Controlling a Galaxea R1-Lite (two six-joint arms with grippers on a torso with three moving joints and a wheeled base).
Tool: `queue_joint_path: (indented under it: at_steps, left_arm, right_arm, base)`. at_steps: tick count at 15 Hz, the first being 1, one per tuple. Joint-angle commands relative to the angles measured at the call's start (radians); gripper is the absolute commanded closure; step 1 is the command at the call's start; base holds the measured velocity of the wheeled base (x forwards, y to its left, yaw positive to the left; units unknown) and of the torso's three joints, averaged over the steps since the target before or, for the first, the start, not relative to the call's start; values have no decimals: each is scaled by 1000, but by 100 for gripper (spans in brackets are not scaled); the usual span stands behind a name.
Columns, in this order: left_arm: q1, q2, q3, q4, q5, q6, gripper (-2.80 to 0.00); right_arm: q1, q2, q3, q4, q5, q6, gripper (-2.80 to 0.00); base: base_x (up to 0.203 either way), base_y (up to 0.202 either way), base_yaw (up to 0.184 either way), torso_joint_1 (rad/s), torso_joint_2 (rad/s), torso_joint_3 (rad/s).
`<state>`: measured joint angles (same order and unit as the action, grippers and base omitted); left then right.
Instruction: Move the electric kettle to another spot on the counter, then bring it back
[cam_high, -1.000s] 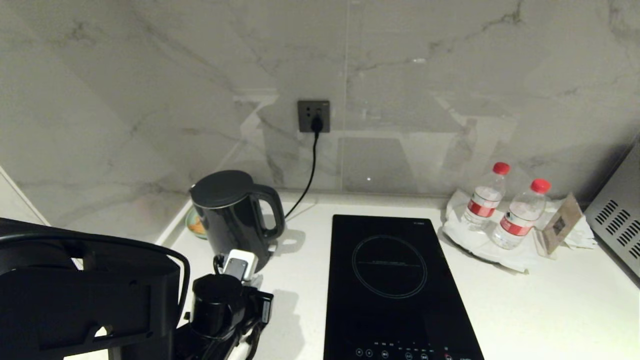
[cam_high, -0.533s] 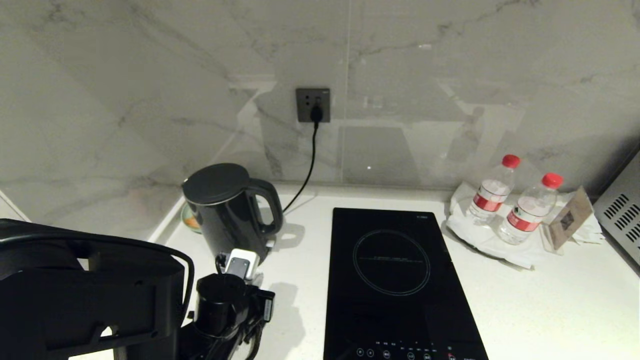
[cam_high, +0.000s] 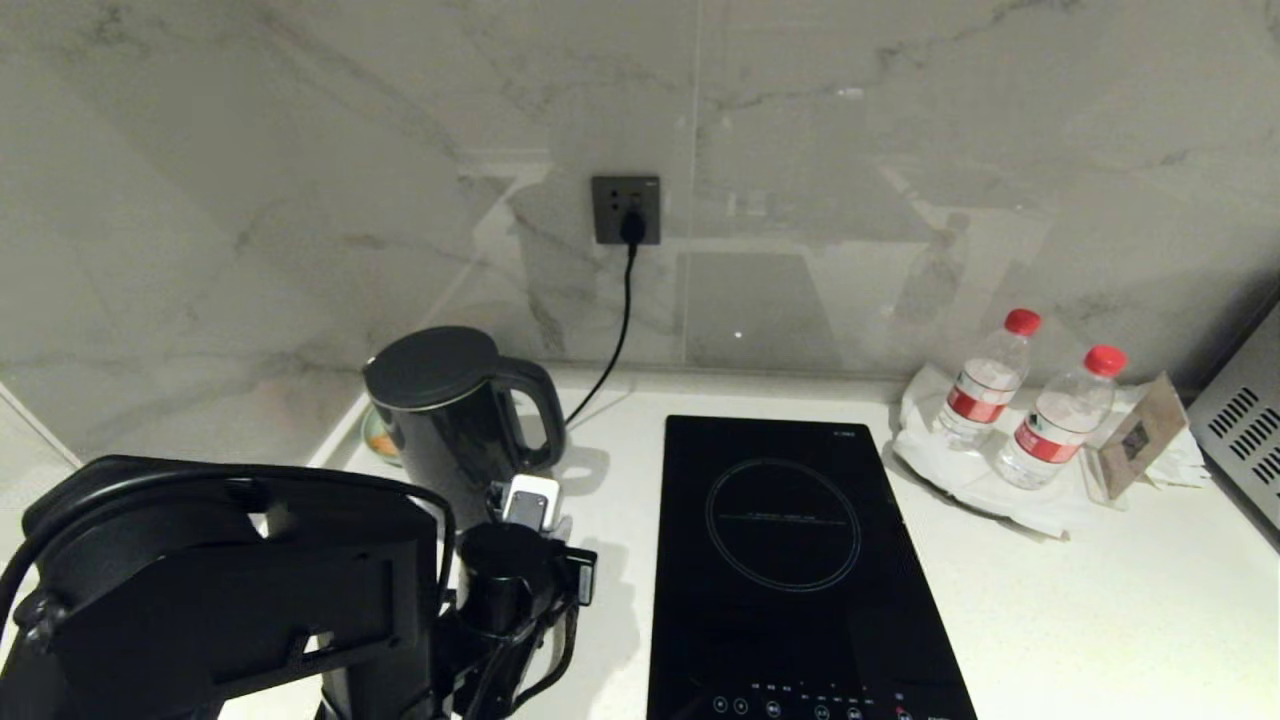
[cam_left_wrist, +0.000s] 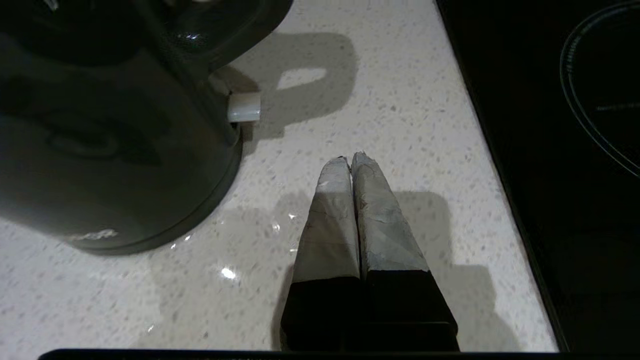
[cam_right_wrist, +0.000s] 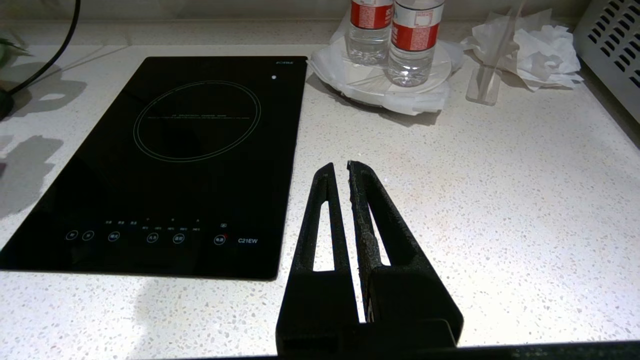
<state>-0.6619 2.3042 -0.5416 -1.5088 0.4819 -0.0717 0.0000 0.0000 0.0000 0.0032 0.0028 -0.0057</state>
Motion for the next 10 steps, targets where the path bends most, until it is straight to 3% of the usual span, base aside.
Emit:
queue_joint_path:
  at_steps: [1, 6, 10]
  left_arm:
    - [2, 45, -75, 27, 3, 0, 0]
    - [13, 59, -207, 151, 4, 1, 0]
    - [24, 66, -240, 191, 4, 20, 0]
  right_arm:
    - [0, 0, 0, 0, 0, -2, 0]
    - [0, 0, 0, 0, 0, 0, 0]
    - [0, 0, 0, 0, 0, -1, 0]
  base:
    - [0, 0, 0, 0, 0, 0]
    - [0, 0, 0, 0, 0, 0]
    - [0, 0, 0, 0, 0, 0]
